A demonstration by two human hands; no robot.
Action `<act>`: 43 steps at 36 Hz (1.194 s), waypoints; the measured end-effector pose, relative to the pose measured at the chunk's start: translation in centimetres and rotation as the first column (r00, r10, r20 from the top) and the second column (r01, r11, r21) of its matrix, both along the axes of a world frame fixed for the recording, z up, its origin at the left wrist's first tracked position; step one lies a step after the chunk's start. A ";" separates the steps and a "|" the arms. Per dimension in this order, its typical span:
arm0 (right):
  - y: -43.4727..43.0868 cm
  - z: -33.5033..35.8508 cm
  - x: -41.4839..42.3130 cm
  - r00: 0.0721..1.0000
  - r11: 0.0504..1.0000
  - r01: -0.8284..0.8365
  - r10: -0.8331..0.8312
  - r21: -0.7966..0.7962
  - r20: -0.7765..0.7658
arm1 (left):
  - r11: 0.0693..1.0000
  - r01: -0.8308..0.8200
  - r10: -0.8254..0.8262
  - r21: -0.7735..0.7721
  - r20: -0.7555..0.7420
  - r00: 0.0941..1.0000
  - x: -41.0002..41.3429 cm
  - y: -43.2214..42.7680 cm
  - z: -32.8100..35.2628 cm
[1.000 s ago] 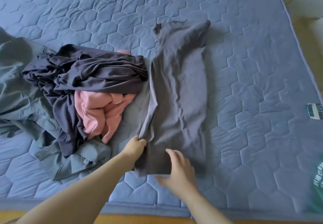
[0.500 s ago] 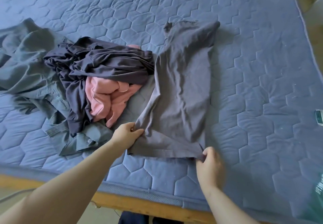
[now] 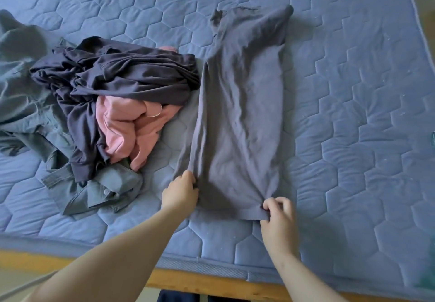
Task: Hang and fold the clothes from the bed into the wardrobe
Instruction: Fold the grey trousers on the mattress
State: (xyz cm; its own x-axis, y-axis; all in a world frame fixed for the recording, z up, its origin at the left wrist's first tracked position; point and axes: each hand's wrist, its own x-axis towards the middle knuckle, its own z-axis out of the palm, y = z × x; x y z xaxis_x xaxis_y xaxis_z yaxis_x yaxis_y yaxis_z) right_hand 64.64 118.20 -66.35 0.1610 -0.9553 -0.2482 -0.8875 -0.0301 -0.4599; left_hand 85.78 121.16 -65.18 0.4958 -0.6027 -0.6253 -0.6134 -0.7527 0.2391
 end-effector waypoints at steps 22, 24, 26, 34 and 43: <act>-2.5 0.2 0.0 0.874 0.792 0.275 -0.443 0.545 0.202 | 0.980 -0.177 0.190 0.090 -0.177 0.966 3.4 0.8 -0.7; -3.1 0.4 0.4 0.682 0.685 0.393 -0.665 0.614 0.304 | 0.971 -0.233 0.241 0.061 -0.226 0.944 3.7 0.9 -0.7; -3.4 0.1 0.6 0.672 0.668 0.377 -0.674 0.641 0.307 | 0.958 -0.281 0.286 0.060 -0.293 0.913 3.8 1.0 -0.5; -2.5 1.8 -0.1 0.581 0.564 0.431 -0.771 0.705 0.262 | 0.875 -0.460 0.468 0.152 -0.509 0.723 4.0 1.4 2.5; -0.6 9.6 -3.8 0.644 0.461 0.309 -0.745 0.831 0.174 | 0.861 -0.365 0.508 0.354 -0.582 0.635 4.0 3.0 11.1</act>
State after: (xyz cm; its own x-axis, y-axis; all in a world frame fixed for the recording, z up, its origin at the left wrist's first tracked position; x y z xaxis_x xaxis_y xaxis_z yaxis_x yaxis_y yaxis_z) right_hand 60.86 117.58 -56.77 -0.0183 -0.4410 -0.8973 -0.2596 0.8688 -0.4217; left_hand 89.80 124.13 -54.04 0.1095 -0.2594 -0.9595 0.0482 -0.9628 0.2658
